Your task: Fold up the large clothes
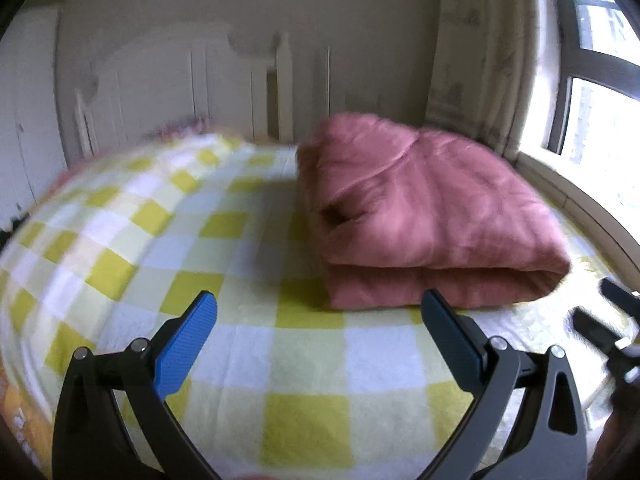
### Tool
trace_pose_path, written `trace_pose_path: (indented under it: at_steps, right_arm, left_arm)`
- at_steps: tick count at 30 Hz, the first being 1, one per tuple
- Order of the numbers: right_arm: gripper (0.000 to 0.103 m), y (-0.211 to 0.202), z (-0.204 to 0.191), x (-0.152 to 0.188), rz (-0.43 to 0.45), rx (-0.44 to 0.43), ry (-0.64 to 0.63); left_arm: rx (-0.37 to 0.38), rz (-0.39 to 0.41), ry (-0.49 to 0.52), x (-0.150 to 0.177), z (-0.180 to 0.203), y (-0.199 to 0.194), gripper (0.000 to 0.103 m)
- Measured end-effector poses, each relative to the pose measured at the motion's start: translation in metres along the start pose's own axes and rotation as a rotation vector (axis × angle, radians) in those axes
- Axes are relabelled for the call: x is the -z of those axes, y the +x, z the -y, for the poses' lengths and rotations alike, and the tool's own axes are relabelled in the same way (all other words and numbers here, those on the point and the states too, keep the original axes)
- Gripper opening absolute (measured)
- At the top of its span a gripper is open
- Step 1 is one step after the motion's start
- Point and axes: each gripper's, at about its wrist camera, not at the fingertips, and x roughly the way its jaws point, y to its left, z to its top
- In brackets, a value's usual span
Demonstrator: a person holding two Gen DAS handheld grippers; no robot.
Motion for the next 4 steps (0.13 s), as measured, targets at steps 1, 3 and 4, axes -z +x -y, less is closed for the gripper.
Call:
trace_pose_path:
  at_steps: [1, 3, 4]
  right_arm:
    - [0.097, -0.001, 0.022, -0.011, 0.003, 0.047, 0.015]
    - [0.097, -0.008, 0.075, -0.034, 0.02, 0.174, 0.054]
    - [0.097, -0.012, 0.106, -0.047, 0.026, 0.25, 0.083]
  left_arm:
    - [0.004, -0.032, -0.026, -0.01, -0.017, 0.011, 0.101]
    - [-0.009, -0.077, -0.089, -0.037, -0.065, 0.032, 0.101]
    - [-0.04, -0.09, -0.113, -0.054, -0.095, 0.045, 0.101]
